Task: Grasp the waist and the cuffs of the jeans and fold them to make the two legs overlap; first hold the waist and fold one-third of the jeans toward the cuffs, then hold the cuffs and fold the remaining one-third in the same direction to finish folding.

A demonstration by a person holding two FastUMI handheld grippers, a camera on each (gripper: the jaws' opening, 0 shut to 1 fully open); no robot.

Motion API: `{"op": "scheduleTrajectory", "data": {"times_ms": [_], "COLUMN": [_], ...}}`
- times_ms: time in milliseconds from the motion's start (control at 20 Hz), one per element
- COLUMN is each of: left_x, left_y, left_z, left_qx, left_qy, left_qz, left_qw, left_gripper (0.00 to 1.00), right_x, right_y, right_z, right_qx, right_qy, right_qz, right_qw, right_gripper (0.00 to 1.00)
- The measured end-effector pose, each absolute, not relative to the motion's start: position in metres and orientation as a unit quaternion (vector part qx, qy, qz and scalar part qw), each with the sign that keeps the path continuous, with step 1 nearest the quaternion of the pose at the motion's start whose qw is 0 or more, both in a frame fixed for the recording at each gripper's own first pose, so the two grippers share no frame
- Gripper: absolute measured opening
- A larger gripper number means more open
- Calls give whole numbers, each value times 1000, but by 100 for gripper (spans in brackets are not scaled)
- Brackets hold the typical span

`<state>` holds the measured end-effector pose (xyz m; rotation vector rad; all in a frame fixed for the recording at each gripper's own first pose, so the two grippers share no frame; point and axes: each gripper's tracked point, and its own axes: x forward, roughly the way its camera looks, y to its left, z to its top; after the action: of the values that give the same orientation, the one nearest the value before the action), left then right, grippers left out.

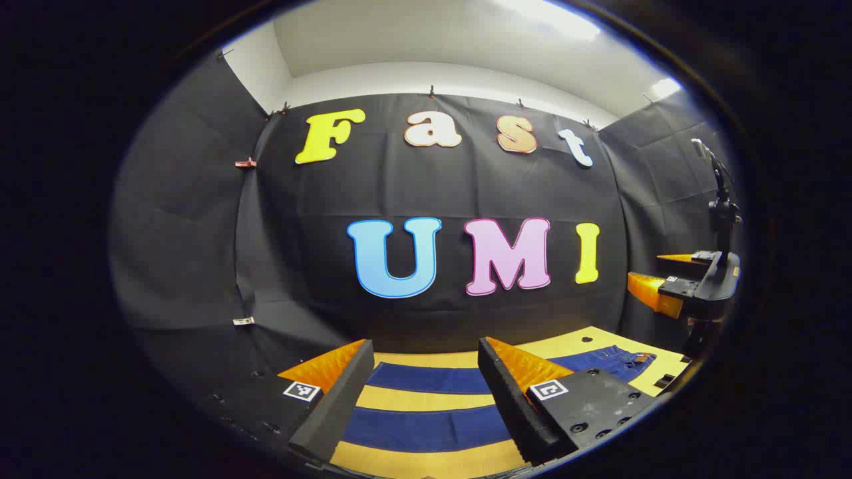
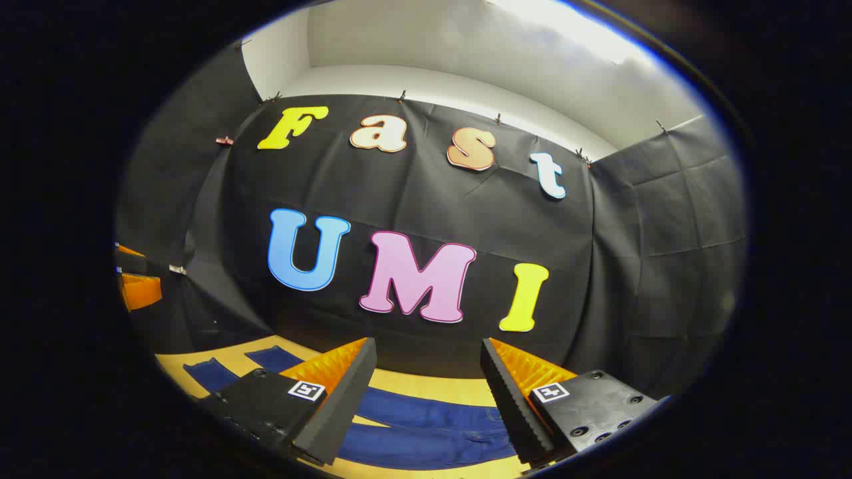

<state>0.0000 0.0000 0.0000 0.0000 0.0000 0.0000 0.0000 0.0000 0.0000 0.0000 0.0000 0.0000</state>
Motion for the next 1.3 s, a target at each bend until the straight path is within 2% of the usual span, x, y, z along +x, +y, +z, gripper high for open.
{"op": "scheduleTrajectory", "data": {"times_ms": [400,950,1050,1100,1300], "left_x": [19,57,65,68,82], "left_y": [-18,-24,-19,-14,10], "left_z": [-10,-34,-40,-44,-69], "left_qx": [-12,-15,-1,10,69], "left_qy": [15,42,46,51,74], "left_qz": [-31,-29,-27,-24,-26], "left_qw": [999,999,999,998,995], "left_gripper": [98,98,98,98,98], "right_x": [-24,-16,-7,-3,20], "right_y": [-34,-58,-62,-64,-73], "right_z": [-8,-31,-40,-45,-65], "right_qx": [3,-11,-29,-46,-111], "right_qy": [18,44,49,52,59], "right_qz": [-43,-50,-44,-38,-3], "right_qw": [999,998,997,997,992], "right_gripper": [97,96,94,97,96]}}
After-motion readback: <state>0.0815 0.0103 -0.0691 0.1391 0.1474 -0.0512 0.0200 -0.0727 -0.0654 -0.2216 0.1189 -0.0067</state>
